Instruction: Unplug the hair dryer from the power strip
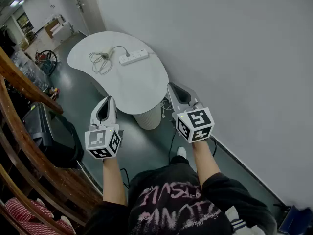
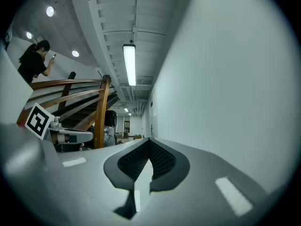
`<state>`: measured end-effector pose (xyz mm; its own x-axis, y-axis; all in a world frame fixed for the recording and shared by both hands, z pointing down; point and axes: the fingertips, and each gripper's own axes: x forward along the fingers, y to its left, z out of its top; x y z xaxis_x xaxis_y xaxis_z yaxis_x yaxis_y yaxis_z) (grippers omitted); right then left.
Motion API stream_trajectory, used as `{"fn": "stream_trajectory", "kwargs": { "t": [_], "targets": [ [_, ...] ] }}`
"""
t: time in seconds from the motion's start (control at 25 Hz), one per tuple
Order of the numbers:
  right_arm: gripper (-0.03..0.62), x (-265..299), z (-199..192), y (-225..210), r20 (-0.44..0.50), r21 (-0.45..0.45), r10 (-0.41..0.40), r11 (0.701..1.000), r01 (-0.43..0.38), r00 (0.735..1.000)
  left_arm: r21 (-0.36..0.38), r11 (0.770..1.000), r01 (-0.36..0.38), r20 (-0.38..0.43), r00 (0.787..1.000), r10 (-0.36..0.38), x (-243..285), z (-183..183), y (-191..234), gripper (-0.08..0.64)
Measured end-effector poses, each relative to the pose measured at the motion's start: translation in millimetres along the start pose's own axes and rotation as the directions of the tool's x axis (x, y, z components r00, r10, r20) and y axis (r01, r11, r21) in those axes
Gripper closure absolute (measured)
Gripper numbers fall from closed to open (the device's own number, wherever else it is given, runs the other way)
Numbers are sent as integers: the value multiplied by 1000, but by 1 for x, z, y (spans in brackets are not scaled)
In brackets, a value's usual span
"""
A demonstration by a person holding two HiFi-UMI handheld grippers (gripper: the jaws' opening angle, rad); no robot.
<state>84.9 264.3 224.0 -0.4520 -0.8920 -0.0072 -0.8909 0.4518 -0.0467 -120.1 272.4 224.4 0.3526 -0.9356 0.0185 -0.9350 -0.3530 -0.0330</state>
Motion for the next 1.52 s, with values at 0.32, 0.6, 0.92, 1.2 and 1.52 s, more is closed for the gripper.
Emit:
{"fn": "stream_trajectory", "kwargs": {
  "t": [0.32, 0.6, 0.92, 1.2, 1.52],
  "targets": [
    [583, 7, -1, 8, -1, -5, 8, 1000, -8, 1000, -6, 1000, -1, -3, 1000, 1, 0, -5, 8, 560],
    [583, 11, -4, 15, 1, -10, 12, 1000, -12, 1000, -9, 1000, -4, -1, 1000, 4, -3, -7, 13, 560],
    [583, 6, -1, 22, 14, -25, 24, 999, -23, 1000, -25, 1000, -5, 0, 1000, 5, -9, -11, 12, 560],
    [583, 7, -3, 26, 7, -34, 28, 999, -28, 1000, -39, 999, -4, 3, 1000, 4, -10, -14, 14, 560],
    [581, 19, -6, 15, 11, -15, 31, 999, -31, 999, -17, 1000, 12, -15, 1000, -13, 7, -18, 11, 560]
  ]
}}
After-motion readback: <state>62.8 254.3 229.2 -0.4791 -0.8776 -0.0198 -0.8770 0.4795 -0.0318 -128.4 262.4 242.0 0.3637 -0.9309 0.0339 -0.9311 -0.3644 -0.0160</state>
